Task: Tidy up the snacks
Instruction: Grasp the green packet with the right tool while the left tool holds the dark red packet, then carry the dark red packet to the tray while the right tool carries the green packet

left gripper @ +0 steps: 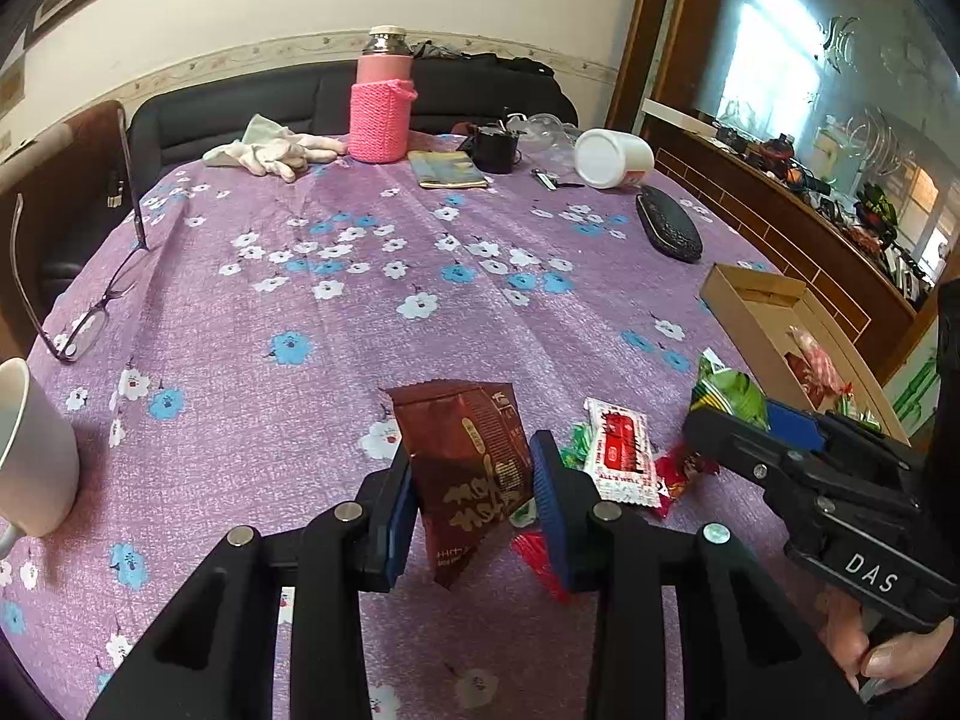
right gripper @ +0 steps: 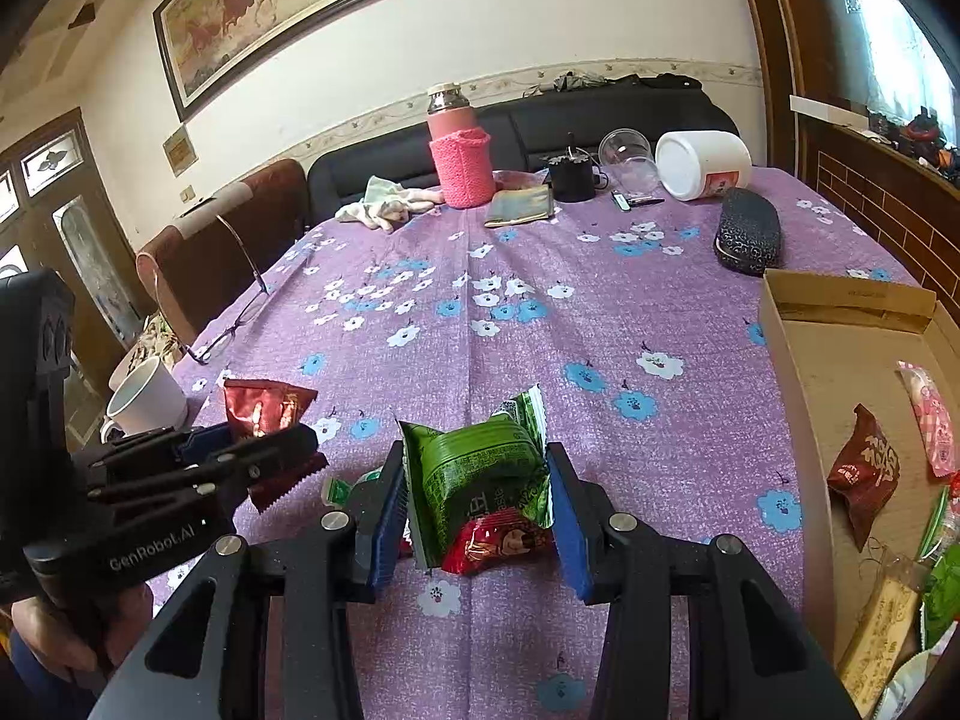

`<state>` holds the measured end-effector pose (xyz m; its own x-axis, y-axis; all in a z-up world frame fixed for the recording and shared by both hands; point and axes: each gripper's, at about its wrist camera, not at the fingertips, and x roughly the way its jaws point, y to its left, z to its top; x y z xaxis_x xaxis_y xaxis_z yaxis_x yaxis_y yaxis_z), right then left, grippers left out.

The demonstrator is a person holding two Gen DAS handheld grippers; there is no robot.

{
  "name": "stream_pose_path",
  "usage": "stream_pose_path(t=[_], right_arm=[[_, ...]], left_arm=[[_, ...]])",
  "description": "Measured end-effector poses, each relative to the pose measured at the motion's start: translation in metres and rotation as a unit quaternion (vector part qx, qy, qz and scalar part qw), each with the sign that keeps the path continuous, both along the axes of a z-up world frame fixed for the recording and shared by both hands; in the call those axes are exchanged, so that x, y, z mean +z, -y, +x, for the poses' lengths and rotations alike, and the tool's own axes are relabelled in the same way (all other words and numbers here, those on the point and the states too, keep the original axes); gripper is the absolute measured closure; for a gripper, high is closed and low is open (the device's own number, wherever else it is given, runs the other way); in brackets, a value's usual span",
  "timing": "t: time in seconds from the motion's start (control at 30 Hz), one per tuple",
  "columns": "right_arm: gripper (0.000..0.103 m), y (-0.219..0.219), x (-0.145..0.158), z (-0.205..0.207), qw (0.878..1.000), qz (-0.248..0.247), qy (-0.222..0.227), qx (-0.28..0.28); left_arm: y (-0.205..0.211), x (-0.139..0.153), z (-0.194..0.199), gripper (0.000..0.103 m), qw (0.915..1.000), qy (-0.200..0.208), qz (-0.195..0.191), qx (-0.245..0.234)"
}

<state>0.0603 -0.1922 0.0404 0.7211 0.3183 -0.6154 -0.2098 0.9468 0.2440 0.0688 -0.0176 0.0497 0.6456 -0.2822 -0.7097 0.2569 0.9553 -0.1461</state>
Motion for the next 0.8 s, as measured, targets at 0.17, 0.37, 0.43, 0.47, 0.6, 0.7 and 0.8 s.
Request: stream_pose_path(t=[0.17, 0.37, 0.43, 0.47, 0.6, 0.7, 0.8], right_arm=[[0.057, 0.003, 0.001, 0.001, 1.0, 0.009, 0.0, 0.0], [0.057, 0.005, -0.002, 0.002, 1.0, 0.015, -0.007, -0.004], [0.057, 0.007, -0.002, 0.003, 1.0, 0.02, -0.011, -0.003], [0.057, 0.007, -0.002, 0.003, 1.0, 0.022, -0.011, -0.005], [0.057, 0.01, -0.002, 0.004, 1.0, 0.02, -0.009, -0.013], [0.057, 0.012, -0.004, 0.006, 1.0, 0.022, -0.013, -0.018], [0.057, 0.015, -0.003, 0.006, 0.999, 0.022, -0.01, -0.028]], left_arm=[[0.0, 0.0, 0.0, 0.068, 1.0, 0.001, -0.001, 0.0], [0.0, -0.001, -0.001, 0.069, 1.0, -0.001, 0.0, 0.001], [0.0, 0.0, -0.001, 0.069, 1.0, 0.002, -0.001, 0.0], [0.001, 0.001, -0.002, 0.069, 1.0, 0.005, -0.001, -0.002], [0.004, 0.003, -0.005, 0.068, 0.9999, 0.014, 0.0, -0.01], [0.007, 0.006, -0.008, 0.068, 0.9996, 0.024, 0.008, -0.01], [0.01, 0.008, -0.011, 0.068, 0.9992, 0.035, 0.013, -0.012]])
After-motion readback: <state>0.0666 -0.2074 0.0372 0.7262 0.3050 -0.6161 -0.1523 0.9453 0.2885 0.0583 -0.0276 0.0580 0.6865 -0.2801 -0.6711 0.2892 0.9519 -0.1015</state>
